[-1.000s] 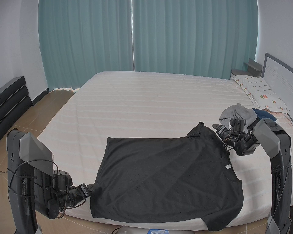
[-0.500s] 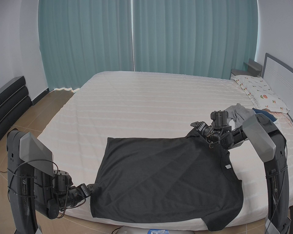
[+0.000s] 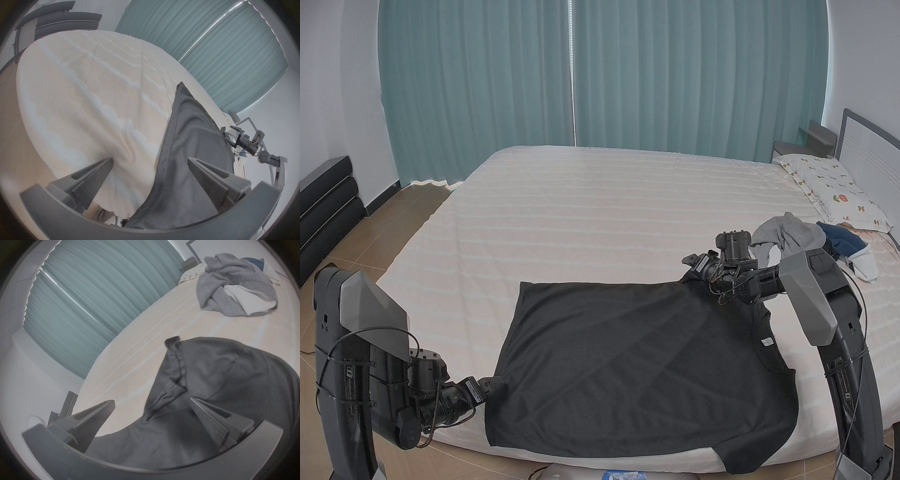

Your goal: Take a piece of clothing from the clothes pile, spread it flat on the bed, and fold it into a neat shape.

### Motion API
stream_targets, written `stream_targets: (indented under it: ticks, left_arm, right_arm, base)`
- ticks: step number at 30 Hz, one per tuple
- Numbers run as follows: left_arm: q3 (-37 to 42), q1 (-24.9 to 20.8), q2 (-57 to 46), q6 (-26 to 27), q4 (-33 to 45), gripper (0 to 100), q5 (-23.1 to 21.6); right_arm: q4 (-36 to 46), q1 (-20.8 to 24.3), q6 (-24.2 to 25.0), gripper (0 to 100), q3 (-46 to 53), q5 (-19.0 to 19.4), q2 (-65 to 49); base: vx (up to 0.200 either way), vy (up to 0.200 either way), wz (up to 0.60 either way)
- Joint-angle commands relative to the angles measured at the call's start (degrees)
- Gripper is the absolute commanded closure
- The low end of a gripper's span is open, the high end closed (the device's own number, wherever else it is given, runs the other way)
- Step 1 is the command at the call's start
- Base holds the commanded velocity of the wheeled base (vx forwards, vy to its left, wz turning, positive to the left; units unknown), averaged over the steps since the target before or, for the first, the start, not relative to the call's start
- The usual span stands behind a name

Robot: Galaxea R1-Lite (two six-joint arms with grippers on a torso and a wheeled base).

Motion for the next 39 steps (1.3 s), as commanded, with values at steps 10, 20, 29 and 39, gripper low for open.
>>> stream_targets:
  ticks: [10, 20, 29, 39]
  left_arm:
    - [0.00, 0.00, 0.04, -0.03, -1.02, 0, 0.01]
    - [0.00, 0.00, 0.04, -0.20, -1.02, 0, 0.01]
    - [0.00, 0.00, 0.04, -0.20, -1.02, 0, 0.01]
    - [-0.26, 0.09, -0.31, -0.82, -1.02, 0, -0.08]
  right_arm:
    - [-1.16, 0.65, 0.05, 0, -3.73, -1.77, 6.89]
    - [-20.32, 1.79, -0.83, 0, -3.73, -2.04, 6.80]
    - [-24.97, 1.27, -1.27, 0, -3.73, 0.42, 2.41]
    - [-18.73, -0.58, -1.01, 0, -2.34, -5.38, 0.65]
  base:
    - [0.000, 0.000, 0.00]
    - [0.000, 0.000, 0.00]
    - [0.000, 0.000, 0.00]
    - [0.000, 0.000, 0.00]
